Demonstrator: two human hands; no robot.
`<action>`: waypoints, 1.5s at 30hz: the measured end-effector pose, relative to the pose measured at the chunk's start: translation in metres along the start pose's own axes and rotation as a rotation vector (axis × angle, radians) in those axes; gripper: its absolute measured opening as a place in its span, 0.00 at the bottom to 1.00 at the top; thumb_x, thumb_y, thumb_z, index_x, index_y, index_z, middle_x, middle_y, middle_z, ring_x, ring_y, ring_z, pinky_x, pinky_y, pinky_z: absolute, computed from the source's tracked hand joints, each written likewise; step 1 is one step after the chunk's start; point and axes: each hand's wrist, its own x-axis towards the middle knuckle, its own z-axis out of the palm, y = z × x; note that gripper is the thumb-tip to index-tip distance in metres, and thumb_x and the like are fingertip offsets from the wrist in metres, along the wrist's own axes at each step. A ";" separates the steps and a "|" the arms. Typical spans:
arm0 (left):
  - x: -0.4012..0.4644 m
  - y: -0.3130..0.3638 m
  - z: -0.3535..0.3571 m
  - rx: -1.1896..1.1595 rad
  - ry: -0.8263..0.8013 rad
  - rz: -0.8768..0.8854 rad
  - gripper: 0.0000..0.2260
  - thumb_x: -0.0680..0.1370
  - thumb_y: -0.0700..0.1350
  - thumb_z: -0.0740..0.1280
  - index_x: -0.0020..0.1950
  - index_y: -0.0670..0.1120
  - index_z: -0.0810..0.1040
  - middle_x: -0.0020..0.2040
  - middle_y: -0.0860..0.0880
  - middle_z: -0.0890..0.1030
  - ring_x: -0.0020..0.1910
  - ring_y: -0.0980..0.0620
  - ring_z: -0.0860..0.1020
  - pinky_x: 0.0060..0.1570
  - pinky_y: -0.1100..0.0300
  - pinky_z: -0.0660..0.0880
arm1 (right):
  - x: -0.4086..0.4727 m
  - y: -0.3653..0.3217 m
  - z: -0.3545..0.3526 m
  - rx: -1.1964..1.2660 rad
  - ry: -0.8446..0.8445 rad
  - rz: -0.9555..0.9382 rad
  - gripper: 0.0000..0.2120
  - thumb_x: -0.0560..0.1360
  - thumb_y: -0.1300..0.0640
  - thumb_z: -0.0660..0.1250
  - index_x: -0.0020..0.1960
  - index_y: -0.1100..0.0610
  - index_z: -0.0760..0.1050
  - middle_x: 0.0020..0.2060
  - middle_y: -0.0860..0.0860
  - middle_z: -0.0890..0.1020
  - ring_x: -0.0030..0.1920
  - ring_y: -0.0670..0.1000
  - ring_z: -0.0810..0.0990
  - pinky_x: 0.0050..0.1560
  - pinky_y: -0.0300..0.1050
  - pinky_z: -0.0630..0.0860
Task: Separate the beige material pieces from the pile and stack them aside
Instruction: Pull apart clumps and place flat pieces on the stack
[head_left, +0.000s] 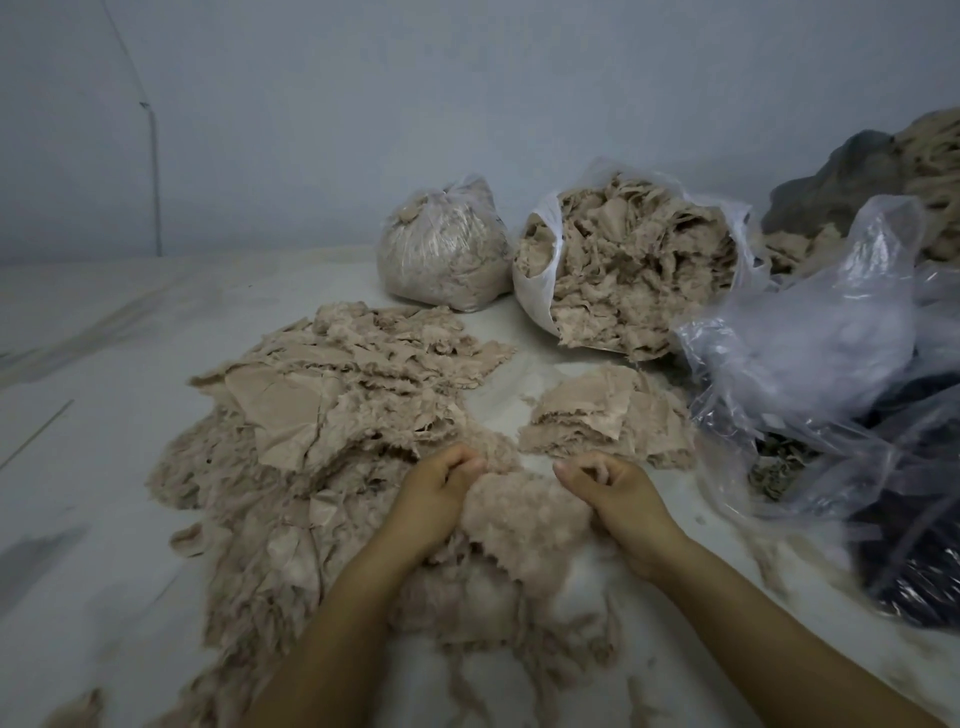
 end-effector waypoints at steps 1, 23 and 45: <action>0.000 -0.001 -0.002 -0.008 0.031 -0.016 0.12 0.81 0.42 0.61 0.37 0.46 0.70 0.31 0.52 0.67 0.29 0.58 0.65 0.30 0.66 0.62 | 0.000 0.001 -0.003 -0.012 0.002 0.009 0.16 0.76 0.57 0.68 0.30 0.50 0.75 0.19 0.44 0.70 0.19 0.42 0.66 0.22 0.34 0.65; 0.014 -0.016 -0.009 0.447 0.049 0.043 0.10 0.82 0.44 0.57 0.41 0.49 0.71 0.34 0.56 0.72 0.34 0.55 0.71 0.30 0.65 0.61 | 0.006 -0.007 0.020 0.095 0.233 -0.011 0.11 0.79 0.64 0.62 0.38 0.58 0.72 0.21 0.44 0.71 0.23 0.43 0.67 0.25 0.35 0.66; 0.011 0.027 0.032 -0.440 -0.007 -0.285 0.06 0.77 0.41 0.68 0.41 0.39 0.79 0.38 0.44 0.82 0.36 0.48 0.79 0.35 0.61 0.76 | 0.000 -0.005 0.016 -0.053 0.083 0.037 0.15 0.78 0.56 0.65 0.33 0.56 0.75 0.25 0.50 0.77 0.24 0.46 0.73 0.26 0.39 0.69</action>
